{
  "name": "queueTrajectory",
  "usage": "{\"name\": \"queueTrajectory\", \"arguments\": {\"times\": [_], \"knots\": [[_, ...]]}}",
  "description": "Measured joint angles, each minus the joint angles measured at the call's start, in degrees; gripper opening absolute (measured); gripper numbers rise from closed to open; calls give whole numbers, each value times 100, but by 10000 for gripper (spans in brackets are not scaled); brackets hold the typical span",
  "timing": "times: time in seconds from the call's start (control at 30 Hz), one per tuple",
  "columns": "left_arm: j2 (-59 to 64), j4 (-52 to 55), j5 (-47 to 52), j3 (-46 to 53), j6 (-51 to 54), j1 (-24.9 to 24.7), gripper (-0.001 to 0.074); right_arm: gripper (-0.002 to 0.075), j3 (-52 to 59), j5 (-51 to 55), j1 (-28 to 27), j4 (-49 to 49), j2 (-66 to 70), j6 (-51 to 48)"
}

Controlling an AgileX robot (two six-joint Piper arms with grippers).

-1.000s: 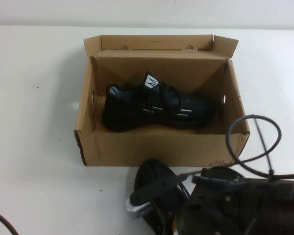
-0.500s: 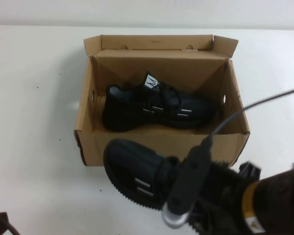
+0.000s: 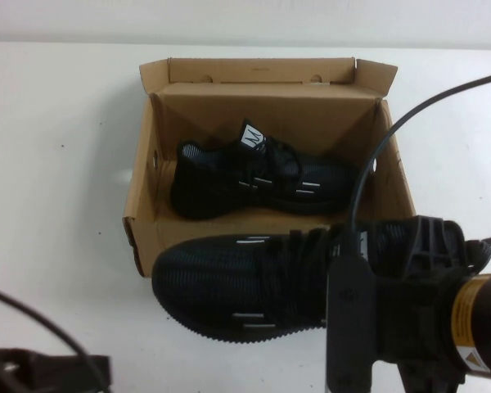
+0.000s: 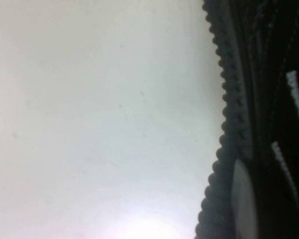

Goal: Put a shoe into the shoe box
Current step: Hand over the shoe

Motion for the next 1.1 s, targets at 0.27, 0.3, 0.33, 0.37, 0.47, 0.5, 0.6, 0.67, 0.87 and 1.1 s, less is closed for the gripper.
{"name": "queueTrajectory", "arguments": {"times": [0.27, 0.3, 0.33, 0.37, 0.47, 0.5, 0.6, 0.67, 0.87, 1.1], "knots": [[1331, -2289, 156, 0, 1756, 0, -3, 9, 0, 268, 0, -261, -24, -48], [1491, -2533, 155, 0, 1931, 0, -3, 9, 0, 303, 0, -261, -24, -48], [1642, -2755, 126, 0, 2101, 0, -3, 9, 0, 339, 0, -261, -24, -48], [1754, -2914, 84, 0, 2237, 0, -3, 9, 0, 371, 0, -261, -24, -48], [2103, -3442, -50, -8, 2708, 0, -3, 9, 0, 483, 0, -261, -24, -48], [2179, -3574, -69, -8, 2827, 0, -3, 9, 0, 523, 0, -261, -24, -48], [2392, -3781, -90, -8, 2939, 0, 20, 9, 0, 639, 0, -261, -24, -48], [2502, -3807, -90, -8, 2929, 0, 98, 9, 0, 680, 0, -261, -24, -48], [2603, -3868, -156, -8, 2695, 0, 569, 9, 0, 718, 0, -287, -132, -48], [2717, -4150, -196, -8, 2683, 0, 668, 9, -86, 564, 0, -287, -335, -60]]}}
